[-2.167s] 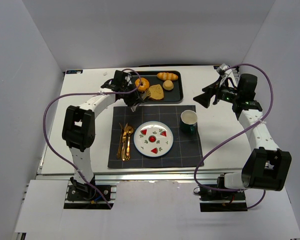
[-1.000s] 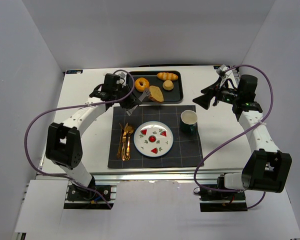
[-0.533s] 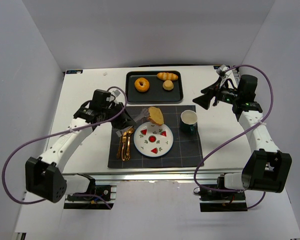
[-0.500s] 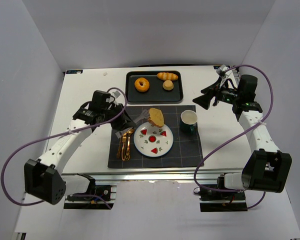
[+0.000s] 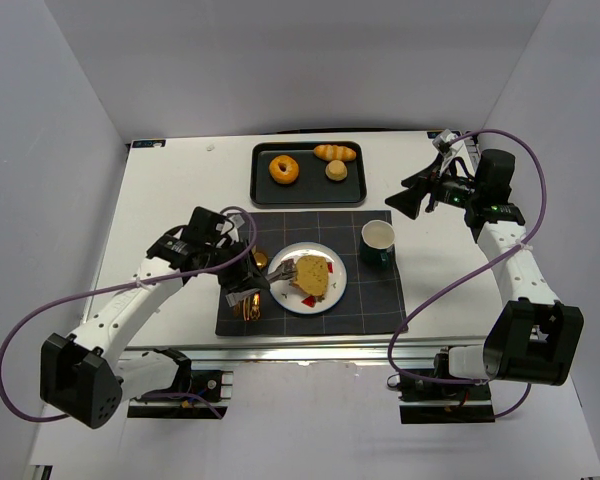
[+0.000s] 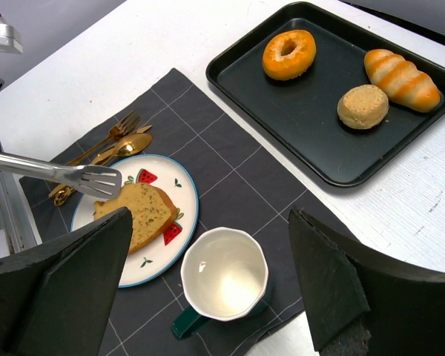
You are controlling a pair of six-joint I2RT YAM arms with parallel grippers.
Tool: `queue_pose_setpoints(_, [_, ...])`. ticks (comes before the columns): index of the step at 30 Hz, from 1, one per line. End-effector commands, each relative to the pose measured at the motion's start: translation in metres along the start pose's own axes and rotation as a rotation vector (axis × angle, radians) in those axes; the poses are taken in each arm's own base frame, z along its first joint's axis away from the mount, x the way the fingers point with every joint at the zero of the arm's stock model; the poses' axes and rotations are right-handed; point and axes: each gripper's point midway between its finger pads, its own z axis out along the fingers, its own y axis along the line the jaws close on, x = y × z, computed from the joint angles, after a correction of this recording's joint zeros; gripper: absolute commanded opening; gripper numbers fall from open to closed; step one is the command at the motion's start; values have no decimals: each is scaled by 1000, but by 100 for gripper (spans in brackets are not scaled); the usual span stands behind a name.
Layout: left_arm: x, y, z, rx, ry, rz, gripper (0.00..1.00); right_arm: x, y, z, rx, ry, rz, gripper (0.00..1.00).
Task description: Place the bread
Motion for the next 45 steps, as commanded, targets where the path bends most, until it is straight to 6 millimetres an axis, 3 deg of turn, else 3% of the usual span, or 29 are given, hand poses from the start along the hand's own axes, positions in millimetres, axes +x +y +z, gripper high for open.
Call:
queue_pose_setpoints(1, [-16, -17, -10, 40, -76, 45, 44, -20, 3, -3, -15, -35, -51, 89])
queue_pose_setpoints(5, [-24, -29, -20, 58, -112, 51, 46, -18, 3, -3, -17, -33, -49, 89])
queue_pose_setpoints(10, [-38, -28, -31, 1, -187, 52, 44, -16, 4, -2, -22, -30, -42, 89])
queue_pose_setpoints(12, [-50, -29, -38, -27, -241, 61, 39, -15, 5, -2, -27, -30, -38, 89])
queue_pose_setpoints(13, [-58, -27, -42, -49, -276, 59, 28, -15, 5, -2, -30, -30, -38, 89])
queue_pose_setpoints(15, [-82, -12, -52, -147, -384, 62, 18, -16, 6, -2, -36, -32, -44, 89])
queue_pose_setpoints(17, [-114, 17, -67, -297, -518, 79, 10, -15, 7, -2, -45, -31, -49, 89])
queue_pose_setpoints(21, [-166, 68, -89, -463, -715, 142, 10, -12, 17, -1, -76, -27, -78, 89])
queue_pose_setpoints(22, [-169, 100, -84, -515, -709, 132, 10, -11, 18, -1, -81, -23, -116, 89])
queue_pose_setpoints(23, [-186, 105, -87, -530, -759, 217, 9, -11, 22, 2, -91, -17, -138, 89])
queue_pose_setpoints(25, [-187, 136, -71, -589, -699, 378, 6, -6, 26, 4, -87, 9, -158, 89])
queue_pose_setpoints(27, [-202, 155, -65, -640, -712, 452, 4, 4, 34, 14, -90, 58, -207, 89])
queue_pose_setpoints(30, [-206, 183, -44, -626, -622, 520, 4, 8, 41, 25, -72, 99, -262, 89])
queue_pose_setpoints(32, [-207, 187, -31, -587, -601, 559, 5, 12, 41, 30, -33, 124, -265, 89])
queue_pose_setpoints(33, [-208, 200, -34, -603, -608, 535, 6, 12, 40, 31, -7, 128, -262, 89])
queue_pose_setpoints(37, [-199, 221, -23, -610, -585, 508, 25, 14, 26, 41, 137, 151, -205, 89])
queue_pose_setpoints(38, [-196, 224, -20, -610, -577, 495, 35, 15, 24, 44, 169, 159, -182, 90])
queue_pose_setpoints(40, [-186, 234, -15, -617, -554, 465, 69, 16, 12, 46, 254, 180, -141, 89])
queue_pose_setpoints(41, [-184, 235, -15, -615, -555, 448, 82, 18, 12, 47, 265, 192, -130, 90])
queue_pose_setpoints(43, [-181, 237, -19, -625, -572, 429, 95, 15, 10, 48, 282, 195, -127, 89])
queue_pose_setpoints(45, [-182, 237, -27, -641, -601, 410, 98, 11, 11, 48, 288, 185, -128, 90])
